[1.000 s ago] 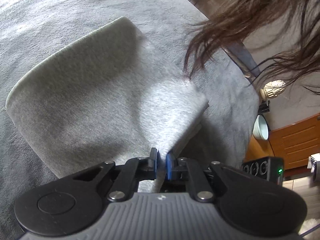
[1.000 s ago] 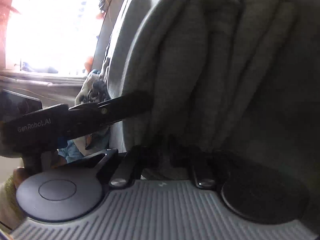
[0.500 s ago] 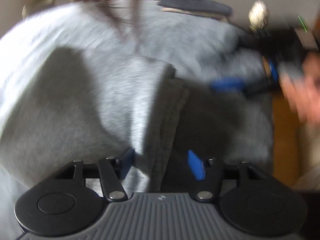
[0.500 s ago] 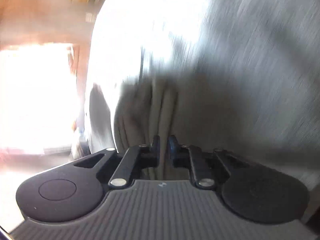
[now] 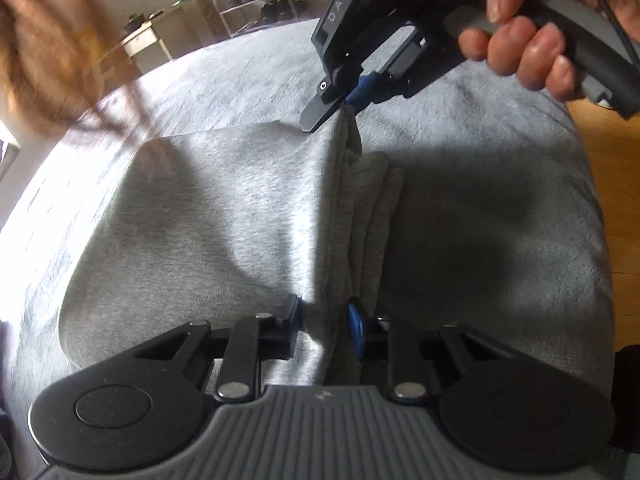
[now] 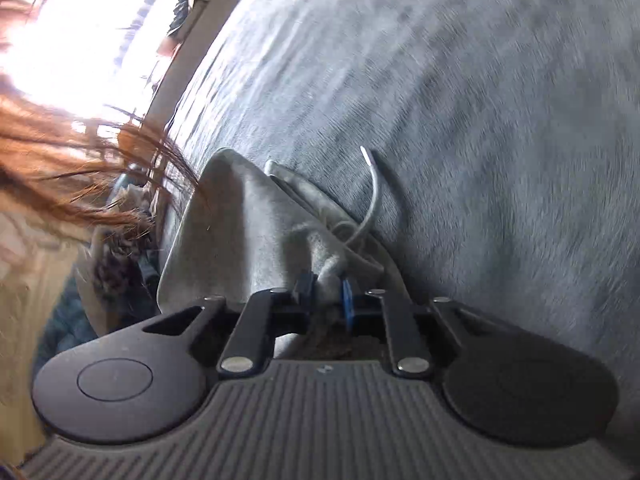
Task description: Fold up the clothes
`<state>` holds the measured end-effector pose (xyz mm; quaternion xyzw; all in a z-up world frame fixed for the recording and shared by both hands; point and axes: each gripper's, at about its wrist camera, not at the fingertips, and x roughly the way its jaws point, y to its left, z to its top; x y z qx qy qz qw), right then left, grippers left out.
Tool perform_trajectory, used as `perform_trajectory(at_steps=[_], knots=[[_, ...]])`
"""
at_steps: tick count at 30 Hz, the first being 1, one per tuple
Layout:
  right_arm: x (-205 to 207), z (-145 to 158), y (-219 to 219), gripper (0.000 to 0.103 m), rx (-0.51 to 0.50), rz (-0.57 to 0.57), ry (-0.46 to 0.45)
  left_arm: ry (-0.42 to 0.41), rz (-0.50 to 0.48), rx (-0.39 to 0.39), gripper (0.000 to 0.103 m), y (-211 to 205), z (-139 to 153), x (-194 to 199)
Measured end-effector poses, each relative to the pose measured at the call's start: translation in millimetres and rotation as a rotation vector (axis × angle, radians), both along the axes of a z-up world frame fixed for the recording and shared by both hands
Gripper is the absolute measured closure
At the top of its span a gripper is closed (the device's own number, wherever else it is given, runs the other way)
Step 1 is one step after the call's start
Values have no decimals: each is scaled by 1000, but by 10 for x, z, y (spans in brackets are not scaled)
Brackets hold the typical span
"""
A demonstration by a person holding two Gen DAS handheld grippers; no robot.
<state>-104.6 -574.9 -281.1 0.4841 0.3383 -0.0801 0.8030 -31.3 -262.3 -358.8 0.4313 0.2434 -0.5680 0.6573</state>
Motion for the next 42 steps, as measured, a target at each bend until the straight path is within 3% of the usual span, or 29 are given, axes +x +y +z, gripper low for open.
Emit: perform_trajectory(at_steps=[2, 4, 5, 7, 10, 13, 16, 18, 19, 21, 24, 27, 30, 33, 36, 37, 40, 42], knots=[[-180, -62, 199, 93, -28, 7, -17, 6, -8, 2, 76, 22, -11, -54], [-98, -174, 596, 93, -56, 9, -1, 12, -20, 7, 63, 33, -38, -110], [-137, -233, 643, 93, -45, -2, 8, 18, -29, 7, 52, 29, -41, -133], [-214, -351, 737, 92, -24, -24, 26, 38, -24, -4, 47, 34, 27, -149], [-315, -491, 856, 84, 4, -55, 52, 119, 73, -30, 45, 87, 219, -8], [-343, -194, 921, 84, -88, -39, 49, 216, 245, -96, 44, 284, 463, 233], [-117, 290, 1015, 84, -319, 103, 10, 291, 415, -127, 48, 400, 509, 436], [273, 461, 1216, 84, -457, 294, -41, 322, 493, -110, 62, 366, 368, 490], [495, 496, 1354, 84, -523, 400, -62, 337, 533, -101, 64, 349, 298, 517], [873, 476, 1612, 87, -649, 585, -107, 357, 605, -92, 65, 317, 138, 531], [1345, 143, 1761, 91, -805, 735, -93, 339, 676, -132, 64, 309, 46, 453], [1576, -241, 1605, 93, -832, 827, -72, 328, 736, -152, 60, 298, 41, 372], [1530, 13, 1611, 90, -883, 915, -75, 318, 780, -172, 58, 269, 31, 323], [1381, 383, 1682, 90, -811, 1052, -249, 319, 816, -194, 57, 211, 11, 322], [1460, 407, 2087, 92, -774, 1239, -380, 320, 843, -204, 57, 228, 41, 309], [1536, 317, 2224, 92, -782, 1285, -388, 331, 858, -209, 57, 253, 49, 312], [1884, -193, 2478, 91, -845, 1339, -275, 418, 907, -232, 57, 324, 80, 462], [2003, -318, 2377, 91, -736, 1294, -243, 504, 948, -243, 56, 380, 100, 569]])
